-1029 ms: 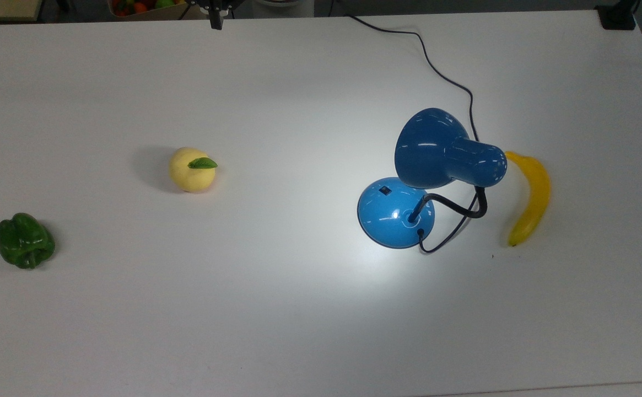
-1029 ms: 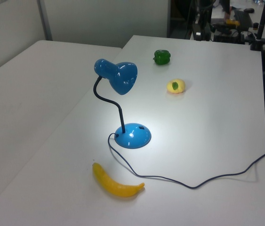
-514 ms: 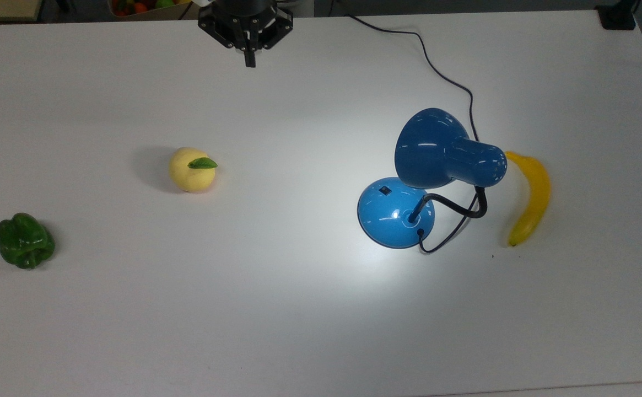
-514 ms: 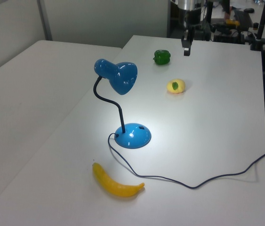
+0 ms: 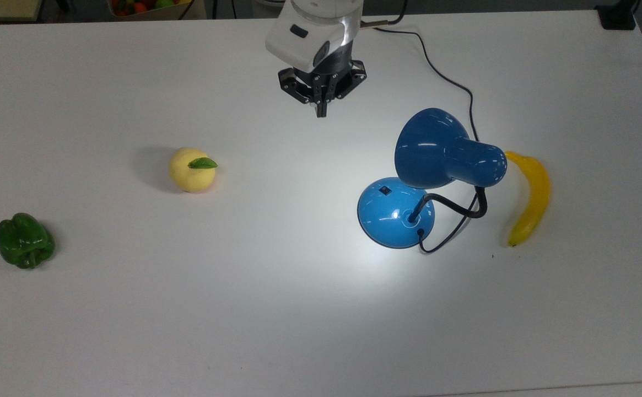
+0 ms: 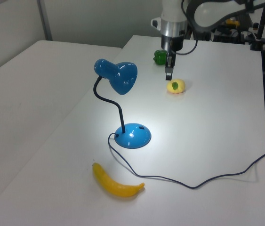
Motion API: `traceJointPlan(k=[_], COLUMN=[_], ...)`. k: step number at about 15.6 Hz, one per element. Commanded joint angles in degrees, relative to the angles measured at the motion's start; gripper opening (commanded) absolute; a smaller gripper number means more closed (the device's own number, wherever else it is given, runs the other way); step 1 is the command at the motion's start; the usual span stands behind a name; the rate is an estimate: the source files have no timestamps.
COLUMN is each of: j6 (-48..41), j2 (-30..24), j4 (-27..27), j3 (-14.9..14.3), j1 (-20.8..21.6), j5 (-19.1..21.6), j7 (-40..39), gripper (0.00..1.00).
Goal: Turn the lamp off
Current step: 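Move the gripper down toward the switch on the blue lamp base, then press down on the lamp base switch with the gripper fingertips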
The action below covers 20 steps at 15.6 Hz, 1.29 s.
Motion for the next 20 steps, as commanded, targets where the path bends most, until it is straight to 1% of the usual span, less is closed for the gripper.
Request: traceJointPlan(k=[1, 7, 13, 15, 18, 20], j6=[5.81, 11.62, 18.04, 20.15, 23.22, 24.11], j2=[3.0, 7.57, 11.61, 12.23, 13.99, 14.52], j4=[0.03, -0.06, -0.23, -0.32, -0.67, -0.67], j3=[-0.53, -0.53, -0.53, -0.53, -0.53, -0.53], j1=[2.15, 4.62, 5.67, 5.85, 6.99, 6.99], j5=[0.9, 0.02, -0.16, -0.16, -0.24, -0.24], j7=[-1.27, -1.27, -1.36, -2.49, -2.5, -2.5], gripper=[0.0, 0.0, 0.0, 0.0, 0.0, 0.0])
